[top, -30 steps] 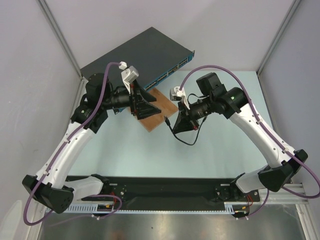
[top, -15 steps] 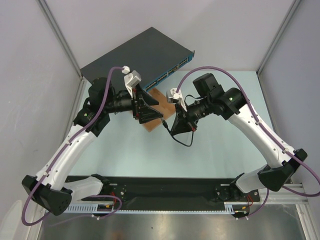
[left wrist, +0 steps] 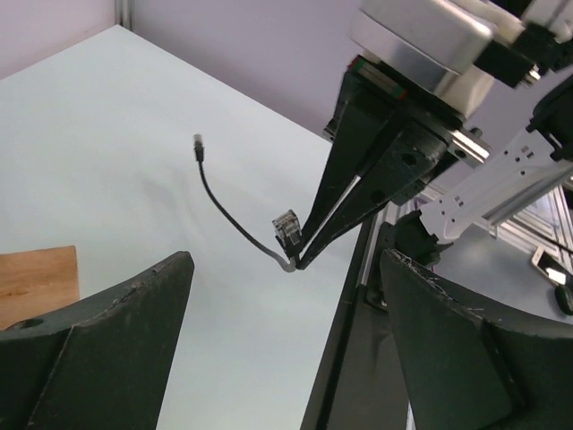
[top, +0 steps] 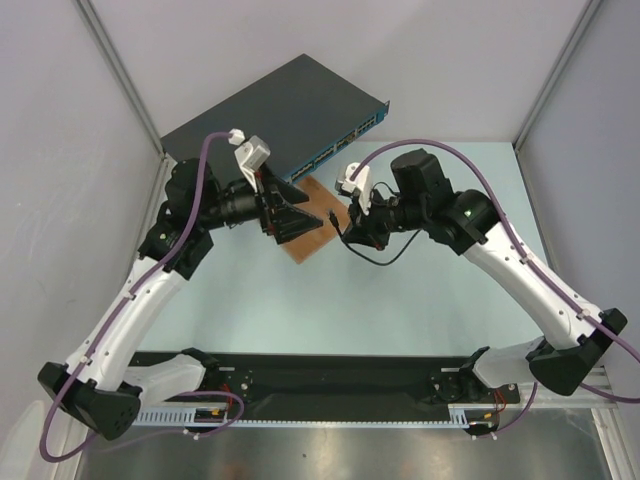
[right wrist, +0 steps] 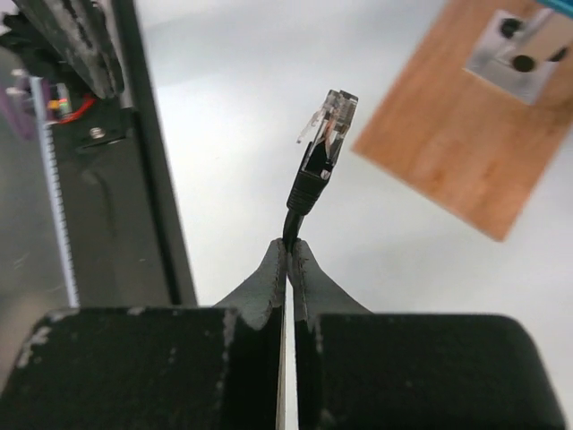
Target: Insert the plug into the switch port
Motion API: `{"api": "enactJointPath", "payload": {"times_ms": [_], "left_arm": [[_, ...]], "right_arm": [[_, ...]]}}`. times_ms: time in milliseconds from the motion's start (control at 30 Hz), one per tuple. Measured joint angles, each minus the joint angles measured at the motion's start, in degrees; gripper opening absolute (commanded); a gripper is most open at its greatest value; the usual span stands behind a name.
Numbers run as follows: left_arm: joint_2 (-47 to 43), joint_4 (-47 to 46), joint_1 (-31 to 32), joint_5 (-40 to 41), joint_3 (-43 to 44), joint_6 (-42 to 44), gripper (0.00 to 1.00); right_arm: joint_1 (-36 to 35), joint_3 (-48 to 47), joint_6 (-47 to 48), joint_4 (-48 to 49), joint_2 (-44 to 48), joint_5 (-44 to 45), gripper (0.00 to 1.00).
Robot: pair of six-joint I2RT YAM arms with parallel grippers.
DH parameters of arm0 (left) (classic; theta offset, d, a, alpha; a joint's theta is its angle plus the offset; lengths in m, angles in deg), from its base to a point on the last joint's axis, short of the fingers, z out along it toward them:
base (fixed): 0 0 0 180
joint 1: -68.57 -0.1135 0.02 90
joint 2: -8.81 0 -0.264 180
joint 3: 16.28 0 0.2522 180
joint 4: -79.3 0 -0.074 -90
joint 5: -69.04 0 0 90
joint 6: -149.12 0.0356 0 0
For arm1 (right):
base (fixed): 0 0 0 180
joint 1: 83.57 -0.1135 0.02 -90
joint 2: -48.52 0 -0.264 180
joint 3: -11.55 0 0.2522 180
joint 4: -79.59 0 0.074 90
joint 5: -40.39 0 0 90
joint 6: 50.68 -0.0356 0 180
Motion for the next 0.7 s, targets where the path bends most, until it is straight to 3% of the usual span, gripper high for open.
{"api": "enactJointPath", "payload": {"times_ms": [333,700], "left_arm": [[3.54,-1.16,-0.42,5.68,1.22,-5.55,0.86],[6.62,-1.31,1.9,8.39,2.03,-7.3,0.82]], "right_arm": [[-5.77,2.78,0.5,5.07,2.12,18.43,0.0],[-7.89,2.86,2.08,6.8,2.12,25.73,0.0]]}}
